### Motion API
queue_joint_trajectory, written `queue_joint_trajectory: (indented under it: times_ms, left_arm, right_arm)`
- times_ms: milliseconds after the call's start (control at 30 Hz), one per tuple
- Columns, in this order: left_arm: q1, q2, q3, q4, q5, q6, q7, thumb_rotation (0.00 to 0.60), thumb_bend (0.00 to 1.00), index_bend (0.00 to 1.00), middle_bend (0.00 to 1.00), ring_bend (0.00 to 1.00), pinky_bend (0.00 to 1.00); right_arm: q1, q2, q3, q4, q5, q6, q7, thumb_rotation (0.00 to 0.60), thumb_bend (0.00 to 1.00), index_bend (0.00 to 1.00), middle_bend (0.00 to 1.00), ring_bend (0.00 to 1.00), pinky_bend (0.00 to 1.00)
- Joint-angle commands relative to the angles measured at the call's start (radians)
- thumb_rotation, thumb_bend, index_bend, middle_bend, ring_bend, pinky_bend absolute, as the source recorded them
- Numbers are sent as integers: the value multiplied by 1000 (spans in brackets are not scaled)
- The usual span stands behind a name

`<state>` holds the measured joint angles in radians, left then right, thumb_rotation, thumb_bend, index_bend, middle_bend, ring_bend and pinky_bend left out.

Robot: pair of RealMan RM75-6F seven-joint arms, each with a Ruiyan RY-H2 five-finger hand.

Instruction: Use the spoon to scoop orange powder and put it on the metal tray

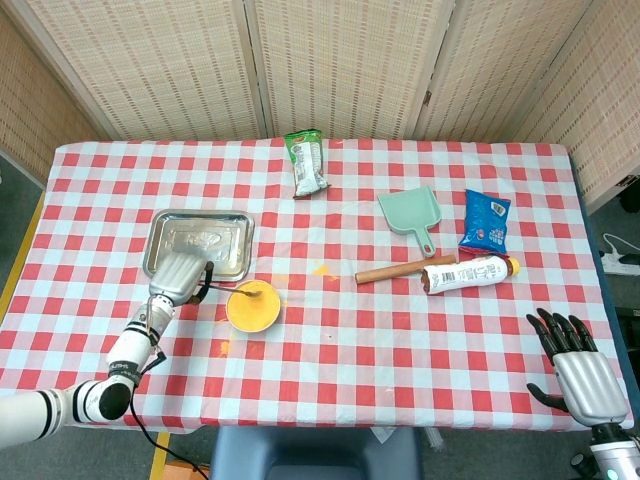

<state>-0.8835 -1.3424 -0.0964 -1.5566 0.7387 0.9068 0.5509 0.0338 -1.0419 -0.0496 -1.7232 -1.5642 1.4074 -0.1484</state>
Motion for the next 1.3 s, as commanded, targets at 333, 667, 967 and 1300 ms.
queue_joint_trajectory:
  times_ms: [333, 667, 967, 1300]
  left_arm:
    - [-25, -34, 24, 20, -42, 49, 118, 600, 608, 996, 1000, 1000, 1000]
    - [-12, -45, 70, -12, 9, 120, 208, 600, 609, 996, 1000, 1000, 1000]
    - [7, -42, 97, -57, 53, 164, 260, 600, 611, 996, 1000, 1000, 1000]
    - [39, -7, 68, -132, 113, 212, 212, 600, 609, 996, 1000, 1000, 1000]
  right_arm:
    - [2, 2, 2, 0, 4, -2, 6, 600, 105, 0, 0, 0, 0]
    - [0, 11, -7, -6, -17, 3, 20, 600, 105, 0, 0, 0, 0]
    - [-3, 15, -13, -9, -29, 9, 25, 600, 105, 0, 0, 0, 0]
    - [-6, 18, -18, -11, -41, 14, 29, 600, 105, 0, 0, 0, 0]
